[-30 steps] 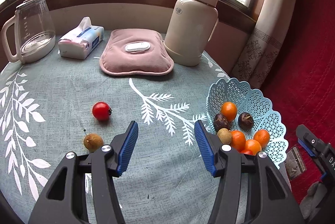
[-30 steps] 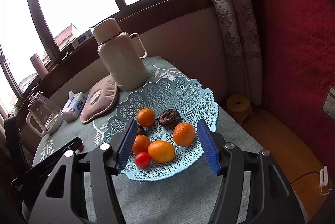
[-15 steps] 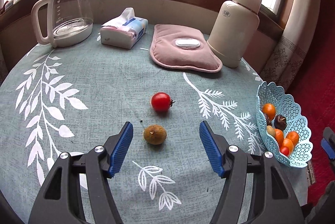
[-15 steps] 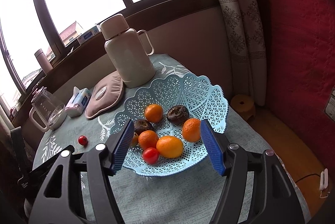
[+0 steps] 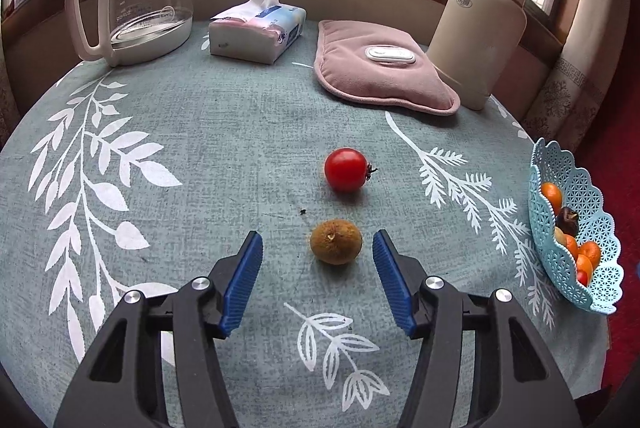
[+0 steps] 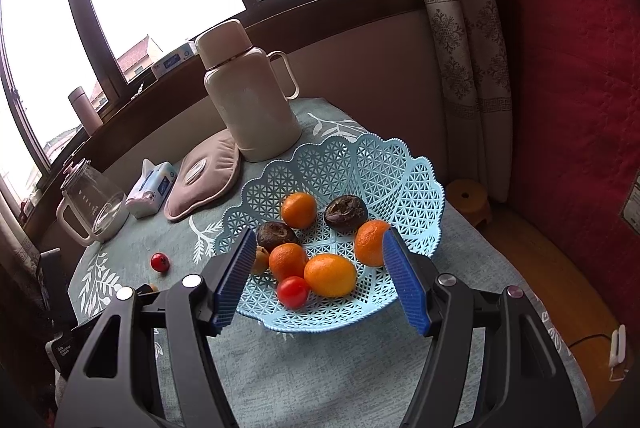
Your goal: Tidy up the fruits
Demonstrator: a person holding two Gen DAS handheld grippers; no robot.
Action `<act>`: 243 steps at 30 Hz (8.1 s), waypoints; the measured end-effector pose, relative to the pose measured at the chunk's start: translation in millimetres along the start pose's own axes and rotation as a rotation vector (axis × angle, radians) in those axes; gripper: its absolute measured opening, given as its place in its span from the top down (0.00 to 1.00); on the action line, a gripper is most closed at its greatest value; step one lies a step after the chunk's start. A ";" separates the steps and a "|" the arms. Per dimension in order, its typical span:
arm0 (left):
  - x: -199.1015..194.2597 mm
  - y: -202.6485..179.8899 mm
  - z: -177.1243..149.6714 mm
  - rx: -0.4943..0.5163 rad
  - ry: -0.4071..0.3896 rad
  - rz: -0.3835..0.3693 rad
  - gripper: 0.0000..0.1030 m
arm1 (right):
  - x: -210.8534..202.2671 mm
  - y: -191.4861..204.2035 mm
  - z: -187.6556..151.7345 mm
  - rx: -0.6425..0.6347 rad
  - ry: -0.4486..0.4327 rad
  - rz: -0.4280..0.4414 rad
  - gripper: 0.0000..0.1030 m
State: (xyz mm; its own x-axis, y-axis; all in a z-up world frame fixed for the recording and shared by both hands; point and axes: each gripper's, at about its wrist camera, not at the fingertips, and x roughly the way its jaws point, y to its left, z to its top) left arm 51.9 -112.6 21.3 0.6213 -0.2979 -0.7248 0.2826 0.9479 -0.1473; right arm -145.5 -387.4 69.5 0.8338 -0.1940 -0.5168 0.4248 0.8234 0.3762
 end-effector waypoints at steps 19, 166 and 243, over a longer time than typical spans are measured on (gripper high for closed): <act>-4.9 -12.9 -4.3 0.071 -0.050 0.002 0.72 | 8.6 20.4 -14.3 -0.059 0.037 0.017 0.34; -50.5 21.4 -34.6 0.018 -0.174 0.035 0.72 | 2.2 0.5 5.3 -0.023 0.041 -0.139 0.56; -108.8 -156.7 -37.3 0.375 -0.302 -0.049 0.10 | -37.4 -28.2 -10.3 -0.125 -0.004 -0.085 0.08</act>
State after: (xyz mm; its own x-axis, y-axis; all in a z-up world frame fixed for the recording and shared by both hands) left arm -87.2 -224.5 98.1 0.7692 -0.4137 -0.4871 0.5265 0.8422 0.1160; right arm -192.3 -397.8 70.4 0.7981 -0.2680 -0.5396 0.4471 0.8638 0.2323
